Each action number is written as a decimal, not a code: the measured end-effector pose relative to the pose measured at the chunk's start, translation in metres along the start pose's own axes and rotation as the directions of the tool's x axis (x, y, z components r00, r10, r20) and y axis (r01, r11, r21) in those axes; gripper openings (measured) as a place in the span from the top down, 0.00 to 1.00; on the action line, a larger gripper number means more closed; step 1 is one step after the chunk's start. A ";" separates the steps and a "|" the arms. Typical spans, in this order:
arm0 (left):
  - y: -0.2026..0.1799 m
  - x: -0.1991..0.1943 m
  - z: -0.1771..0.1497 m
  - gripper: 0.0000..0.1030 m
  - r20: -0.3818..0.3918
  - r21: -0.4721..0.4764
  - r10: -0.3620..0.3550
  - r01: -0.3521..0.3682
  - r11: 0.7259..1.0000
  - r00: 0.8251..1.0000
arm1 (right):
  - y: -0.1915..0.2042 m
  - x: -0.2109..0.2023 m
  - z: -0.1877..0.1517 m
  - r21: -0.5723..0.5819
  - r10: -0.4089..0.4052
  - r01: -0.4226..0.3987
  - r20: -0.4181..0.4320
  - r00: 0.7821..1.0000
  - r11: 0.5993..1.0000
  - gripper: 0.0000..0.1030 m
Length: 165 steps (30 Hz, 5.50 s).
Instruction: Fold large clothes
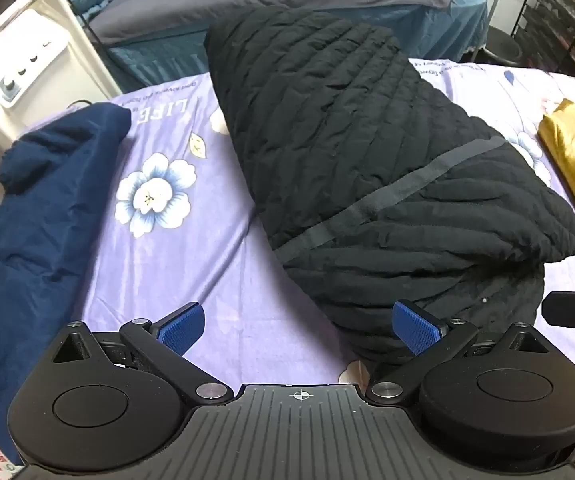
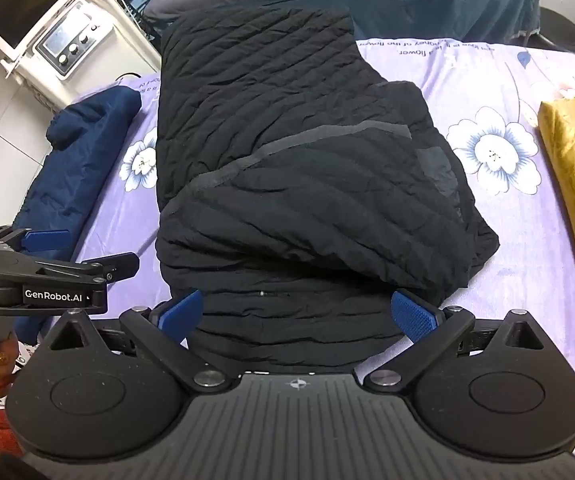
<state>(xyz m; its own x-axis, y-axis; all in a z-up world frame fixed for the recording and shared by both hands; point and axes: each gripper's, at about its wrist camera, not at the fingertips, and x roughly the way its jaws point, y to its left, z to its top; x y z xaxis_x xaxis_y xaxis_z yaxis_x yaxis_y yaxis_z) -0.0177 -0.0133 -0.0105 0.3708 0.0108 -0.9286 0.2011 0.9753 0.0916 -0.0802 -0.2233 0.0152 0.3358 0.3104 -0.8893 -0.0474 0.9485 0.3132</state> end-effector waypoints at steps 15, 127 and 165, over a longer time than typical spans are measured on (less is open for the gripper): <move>0.002 0.002 -0.005 0.00 -0.028 -0.004 -0.005 0.005 1.000 1.000 | 0.004 0.002 -0.001 -0.010 -0.012 0.012 -0.026 1.000 1.000 0.02; 0.191 -0.016 -0.052 0.00 0.058 -0.567 0.124 -0.070 0.821 0.991 | 0.125 0.049 0.024 -0.319 0.577 -0.577 -0.107 0.810 0.752 0.12; 0.218 0.100 0.042 0.28 0.154 -0.310 -0.389 0.418 0.854 0.908 | -0.065 0.099 -0.026 0.311 0.208 -0.237 0.123 0.970 0.921 0.94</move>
<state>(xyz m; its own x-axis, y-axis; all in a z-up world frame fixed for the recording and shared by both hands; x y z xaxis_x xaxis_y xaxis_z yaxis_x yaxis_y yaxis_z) 0.1012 0.1910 -0.0682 0.3979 -0.4034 -0.8240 0.0455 0.9057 -0.4214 -0.0683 -0.2530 -0.1020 0.4320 0.4910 -0.7565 0.1688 0.7800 0.6026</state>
